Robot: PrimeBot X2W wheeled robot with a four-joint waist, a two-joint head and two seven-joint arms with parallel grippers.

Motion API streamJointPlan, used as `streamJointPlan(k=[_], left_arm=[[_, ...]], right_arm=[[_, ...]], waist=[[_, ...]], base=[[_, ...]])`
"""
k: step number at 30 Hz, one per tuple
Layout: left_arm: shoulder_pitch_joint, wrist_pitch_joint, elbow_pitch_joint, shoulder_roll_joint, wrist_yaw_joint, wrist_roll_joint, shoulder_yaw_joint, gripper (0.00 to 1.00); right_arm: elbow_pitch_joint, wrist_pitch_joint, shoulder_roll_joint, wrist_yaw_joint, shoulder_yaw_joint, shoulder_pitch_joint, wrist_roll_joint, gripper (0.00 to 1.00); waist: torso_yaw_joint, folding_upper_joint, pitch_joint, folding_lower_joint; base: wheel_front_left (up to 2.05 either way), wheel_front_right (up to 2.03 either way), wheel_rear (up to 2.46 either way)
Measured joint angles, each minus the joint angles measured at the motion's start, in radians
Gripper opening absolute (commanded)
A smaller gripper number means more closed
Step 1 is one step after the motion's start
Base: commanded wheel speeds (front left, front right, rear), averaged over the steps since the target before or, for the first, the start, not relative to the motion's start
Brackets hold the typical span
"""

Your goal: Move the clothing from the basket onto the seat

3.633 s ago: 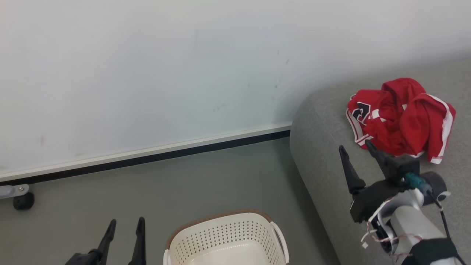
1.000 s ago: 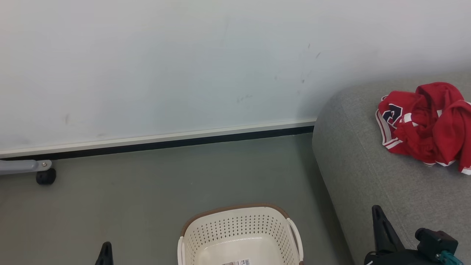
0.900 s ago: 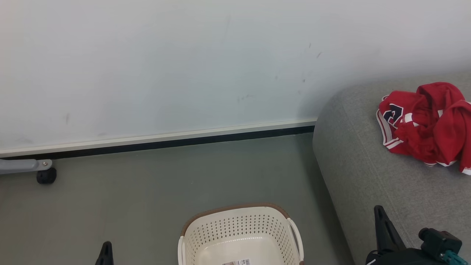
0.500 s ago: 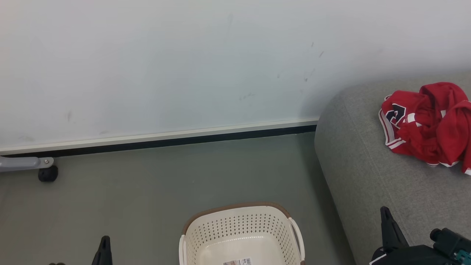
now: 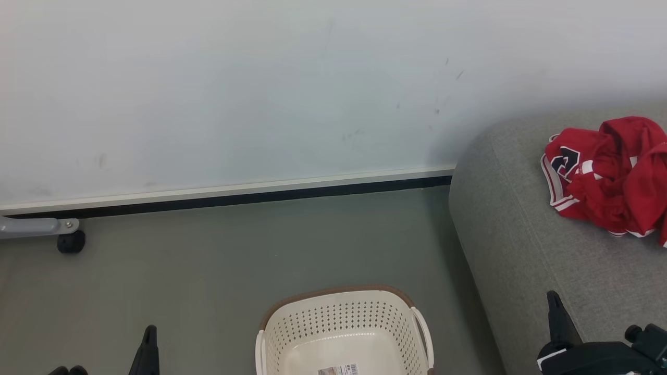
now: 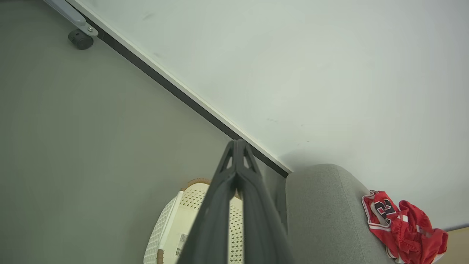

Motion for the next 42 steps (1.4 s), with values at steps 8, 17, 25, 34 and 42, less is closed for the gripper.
streamJointPlan(k=[8, 17, 25, 34, 42], left_arm=[[-0.021, 0.03, 0.01, -0.01, -0.018, -0.105, 0.023, 0.0], [-0.046, 0.063, 0.025, -0.026, -0.04, -0.214, 0.042, 0.0], [-0.07, 0.094, 0.037, -0.038, -0.063, -0.313, 0.064, 0.0], [-0.09, 0.124, 0.054, -0.055, -0.087, -0.425, 0.088, 0.0], [-0.112, 0.154, 0.065, -0.065, -0.107, -0.525, 0.105, 0.0]], right_arm=[[0.007, 0.027, 0.01, 0.022, -0.035, -0.005, 0.108, 0.0], [0.022, 0.061, 0.023, 0.043, -0.075, -0.021, 0.227, 0.0], [0.032, 0.09, 0.037, 0.066, -0.114, -0.022, 0.345, 0.0], [0.039, 0.123, 0.048, 0.088, -0.153, -0.041, 0.463, 0.0], [0.054, 0.15, 0.06, 0.11, -0.188, -0.041, 0.569, 0.0]], waist=[[0.005, 0.0001, 0.003, 0.0], [0.01, 0.0, 0.006, -0.0001], [0.016, 0.0, 0.01, 0.0], [0.021, 0.0, 0.013, -0.0001], [0.026, 0.0, 0.016, -0.0002]], base=[[0.0, 0.0, 0.0], [0.0, 0.0, 0.0], [0.0, 0.0, 0.0], [0.0, 0.0, 0.0], [0.0, 0.0, 0.0]])
